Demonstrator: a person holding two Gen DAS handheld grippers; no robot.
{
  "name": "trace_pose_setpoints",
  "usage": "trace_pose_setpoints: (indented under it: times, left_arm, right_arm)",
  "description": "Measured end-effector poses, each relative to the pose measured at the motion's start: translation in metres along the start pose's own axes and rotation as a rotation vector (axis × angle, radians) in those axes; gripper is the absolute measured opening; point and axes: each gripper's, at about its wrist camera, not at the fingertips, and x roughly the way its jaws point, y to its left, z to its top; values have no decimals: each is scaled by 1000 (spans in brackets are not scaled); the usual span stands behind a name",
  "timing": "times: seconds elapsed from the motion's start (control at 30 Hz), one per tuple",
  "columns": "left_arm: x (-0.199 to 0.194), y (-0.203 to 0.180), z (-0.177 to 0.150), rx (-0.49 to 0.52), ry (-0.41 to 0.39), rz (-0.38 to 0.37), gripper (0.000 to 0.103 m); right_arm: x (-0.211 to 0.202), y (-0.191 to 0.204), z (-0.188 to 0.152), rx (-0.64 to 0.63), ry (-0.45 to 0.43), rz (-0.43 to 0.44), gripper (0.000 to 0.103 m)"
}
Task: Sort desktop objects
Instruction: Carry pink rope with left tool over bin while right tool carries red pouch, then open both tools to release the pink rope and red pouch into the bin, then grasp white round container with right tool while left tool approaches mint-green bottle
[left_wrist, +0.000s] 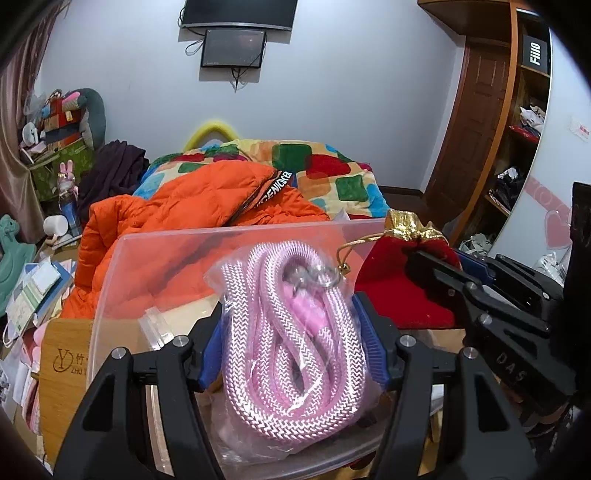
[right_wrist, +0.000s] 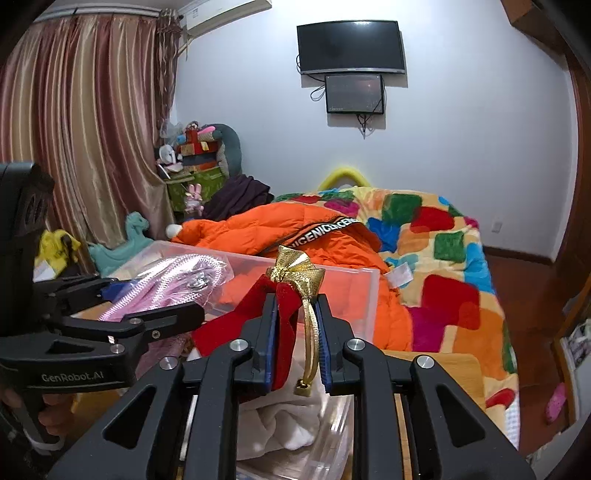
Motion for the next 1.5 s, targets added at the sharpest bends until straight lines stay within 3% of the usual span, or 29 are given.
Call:
trace_pose_setpoints:
  times: [0.13, 0.2, 0.27, 0.4, 0.57, 0.7, 0.87, 0.97, 1.1, 1.5]
  left_arm:
    - [0, 1, 1, -1, 2, 3, 64]
    - [-1, 0, 1, 0, 1, 10, 64]
    - [-4, -1, 2, -3, 0, 12, 65]
    - [-16, 0, 5, -7, -20, 9, 69]
    - [-41, -8, 9, 25, -72, 16, 76]
    - [-60, -12, 11, 33, -108, 33, 79]
    - [-82, -10, 9, 13, -131, 39, 84]
    - [-96, -10, 3, 9, -150, 59, 91]
    - [-112, -9, -7, 0, -162, 76, 94]
    - [-130, 8, -59, -62, -109, 141, 96]
  right_arm:
    - [1, 3, -1, -13, 7, -11, 33]
    - [0, 3, -1, -16, 4, -14, 45]
    - [-1, 4, -2, -21, -2, -19, 51]
    - [-5, 4, -1, -13, -10, -22, 60]
    - [-19, 2, 4, 12, -26, -16, 64]
    - [-33, 4, 4, 12, -44, -51, 76]
    - [-60, 14, 5, -29, -79, -96, 77]
    - [-76, 17, 3, -11, -89, -95, 84]
    - [-93, 21, -5, 15, -86, -97, 85]
    - [-128, 44, -42, 9, -37, -92, 86]
